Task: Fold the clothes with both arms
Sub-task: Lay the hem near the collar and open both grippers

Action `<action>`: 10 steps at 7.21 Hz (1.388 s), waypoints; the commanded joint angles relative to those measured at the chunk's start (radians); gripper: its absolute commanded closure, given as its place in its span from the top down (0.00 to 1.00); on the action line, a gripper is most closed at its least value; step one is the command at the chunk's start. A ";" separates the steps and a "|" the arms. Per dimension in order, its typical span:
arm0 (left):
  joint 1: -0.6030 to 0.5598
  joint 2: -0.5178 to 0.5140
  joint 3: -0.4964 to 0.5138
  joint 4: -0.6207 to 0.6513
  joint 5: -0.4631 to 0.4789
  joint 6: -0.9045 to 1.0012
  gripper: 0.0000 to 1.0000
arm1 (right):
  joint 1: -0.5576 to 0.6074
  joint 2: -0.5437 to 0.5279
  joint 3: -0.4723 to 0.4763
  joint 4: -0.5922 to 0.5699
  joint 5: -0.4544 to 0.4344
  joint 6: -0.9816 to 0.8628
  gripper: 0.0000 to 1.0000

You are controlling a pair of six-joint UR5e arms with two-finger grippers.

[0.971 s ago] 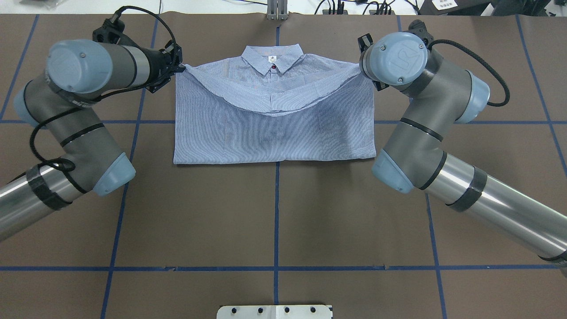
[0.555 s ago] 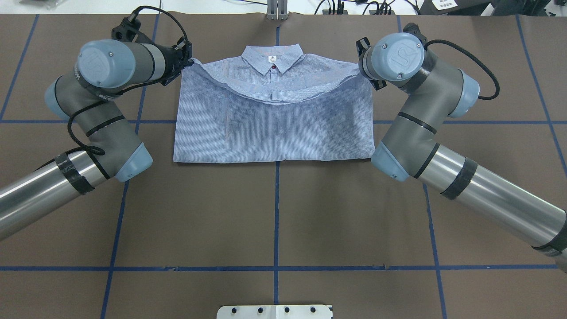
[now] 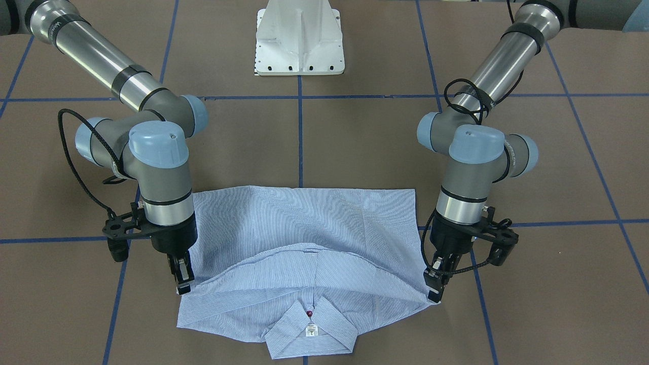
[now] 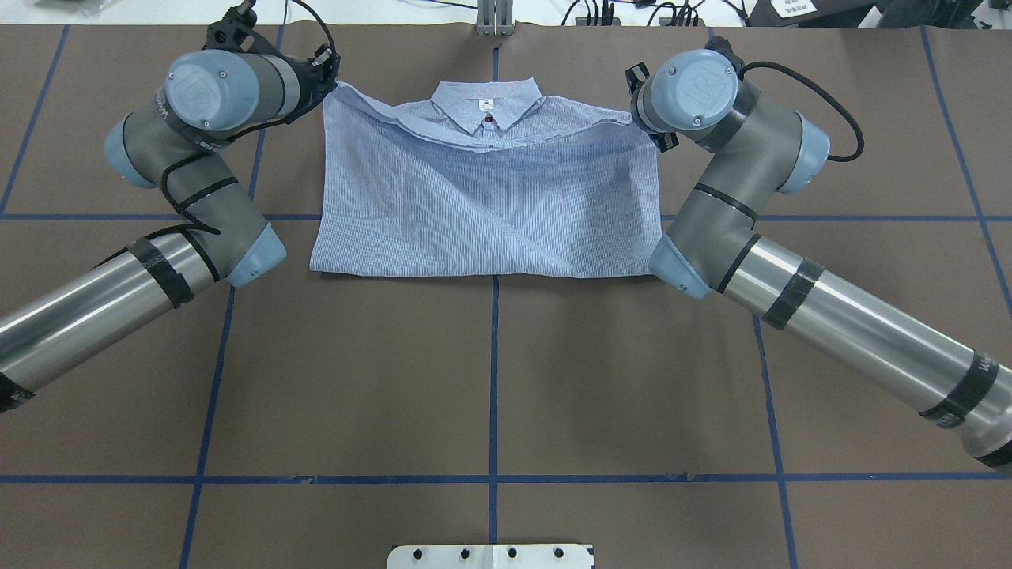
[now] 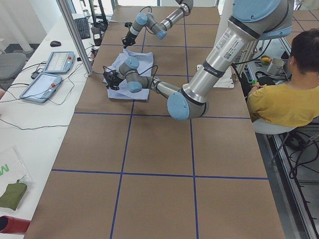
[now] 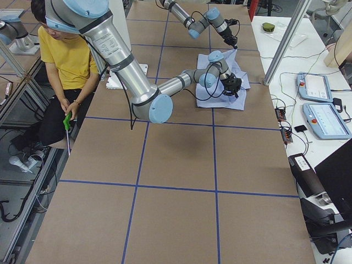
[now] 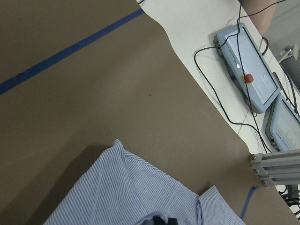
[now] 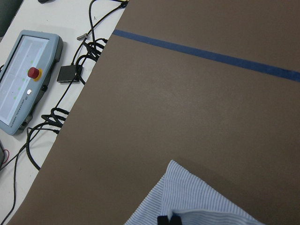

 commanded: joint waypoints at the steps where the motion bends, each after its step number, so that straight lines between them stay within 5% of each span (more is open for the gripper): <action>1: -0.010 -0.034 0.092 -0.044 0.032 0.069 0.83 | 0.022 0.039 -0.098 0.054 0.033 -0.034 1.00; 2: -0.010 -0.039 0.097 -0.044 0.032 0.085 0.99 | 0.032 0.040 -0.099 0.054 0.045 -0.055 1.00; 5: -0.027 -0.039 0.063 -0.044 0.020 0.094 0.99 | 0.086 0.031 -0.051 0.063 0.156 -0.091 1.00; 7: -0.050 -0.001 -0.032 -0.032 -0.071 0.148 0.99 | 0.060 -0.109 0.175 0.048 0.190 -0.079 1.00; 9: -0.067 0.141 -0.214 -0.030 -0.130 0.180 0.98 | -0.029 -0.302 0.388 0.051 0.173 -0.063 1.00; 10: -0.068 0.155 -0.251 -0.004 -0.130 0.180 0.98 | -0.082 -0.334 0.433 0.050 0.132 -0.053 1.00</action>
